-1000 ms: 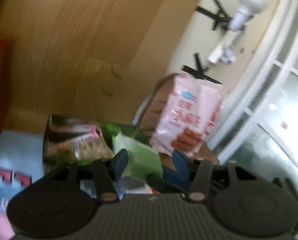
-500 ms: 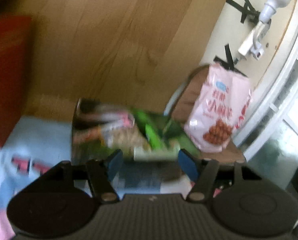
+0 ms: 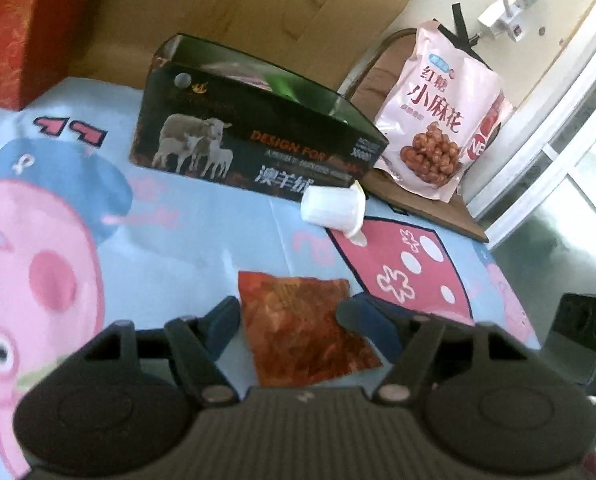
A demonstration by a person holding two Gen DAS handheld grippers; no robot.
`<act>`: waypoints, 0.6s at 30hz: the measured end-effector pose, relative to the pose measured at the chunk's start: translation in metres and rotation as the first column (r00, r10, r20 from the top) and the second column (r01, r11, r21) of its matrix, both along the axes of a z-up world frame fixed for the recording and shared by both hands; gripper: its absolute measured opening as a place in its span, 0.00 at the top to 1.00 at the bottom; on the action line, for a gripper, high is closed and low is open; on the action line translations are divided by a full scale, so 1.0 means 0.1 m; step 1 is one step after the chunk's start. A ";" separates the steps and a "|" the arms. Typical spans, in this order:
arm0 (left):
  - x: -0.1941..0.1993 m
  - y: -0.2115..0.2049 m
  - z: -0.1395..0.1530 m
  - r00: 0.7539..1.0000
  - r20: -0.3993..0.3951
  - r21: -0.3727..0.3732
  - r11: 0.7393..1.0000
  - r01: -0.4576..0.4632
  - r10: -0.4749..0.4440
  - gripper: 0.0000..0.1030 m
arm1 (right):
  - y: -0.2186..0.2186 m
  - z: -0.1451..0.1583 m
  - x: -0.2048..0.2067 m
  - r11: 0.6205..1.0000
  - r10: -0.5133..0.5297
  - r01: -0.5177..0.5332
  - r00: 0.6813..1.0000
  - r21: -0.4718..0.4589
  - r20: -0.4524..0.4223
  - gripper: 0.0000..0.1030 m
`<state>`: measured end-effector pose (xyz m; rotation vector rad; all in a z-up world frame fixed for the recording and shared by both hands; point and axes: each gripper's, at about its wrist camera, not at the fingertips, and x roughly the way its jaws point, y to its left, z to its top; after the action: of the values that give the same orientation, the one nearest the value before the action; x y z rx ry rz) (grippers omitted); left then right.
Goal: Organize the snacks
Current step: 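Hold the left tool above the orange snack bag while the right tool approaches it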
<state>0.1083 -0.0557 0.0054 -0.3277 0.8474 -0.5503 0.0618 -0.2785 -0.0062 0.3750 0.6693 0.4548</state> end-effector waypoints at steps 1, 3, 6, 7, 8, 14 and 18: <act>-0.05 0.01 0.00 1.000 0.001 0.000 1.000 -0.002 0.002 0.35 | -0.02 0.00 -0.03 1.000 -0.001 0.001 1.000 0.010 -0.002 0.77; -0.15 -0.05 0.01 1.000 0.014 0.027 1.000 0.002 -0.003 0.35 | -0.02 -0.02 -0.15 1.000 -0.004 0.004 1.000 0.022 -0.004 0.78; -0.34 -0.15 0.04 0.999 0.049 0.094 0.996 0.009 -0.014 0.35 | -0.02 -0.02 -0.30 1.000 -0.005 0.005 1.000 0.010 0.005 0.78; -0.40 -0.19 0.04 0.998 0.061 0.115 0.993 0.009 -0.016 0.35 | -0.01 -0.02 -0.36 1.000 -0.005 0.005 1.000 0.002 0.013 0.78; -0.47 -0.21 0.03 0.997 0.071 0.130 0.991 0.009 -0.019 0.35 | -0.01 -0.03 -0.42 1.000 -0.007 0.007 1.000 -0.009 0.021 0.78; -0.72 -0.17 0.03 0.997 0.077 0.127 0.992 0.014 -0.024 0.35 | -0.01 -0.03 -0.67 0.999 -0.036 0.037 0.998 -0.038 0.049 0.78; -0.83 -0.15 0.04 0.996 0.079 0.111 0.994 0.021 -0.030 0.36 | -0.03 -0.06 -0.74 0.999 -0.048 0.049 0.998 -0.015 0.048 0.78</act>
<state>0.0251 -0.0704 0.0089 -0.1930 0.8013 -0.5349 -0.0125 -0.2817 -0.0121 0.3637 0.6160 0.4105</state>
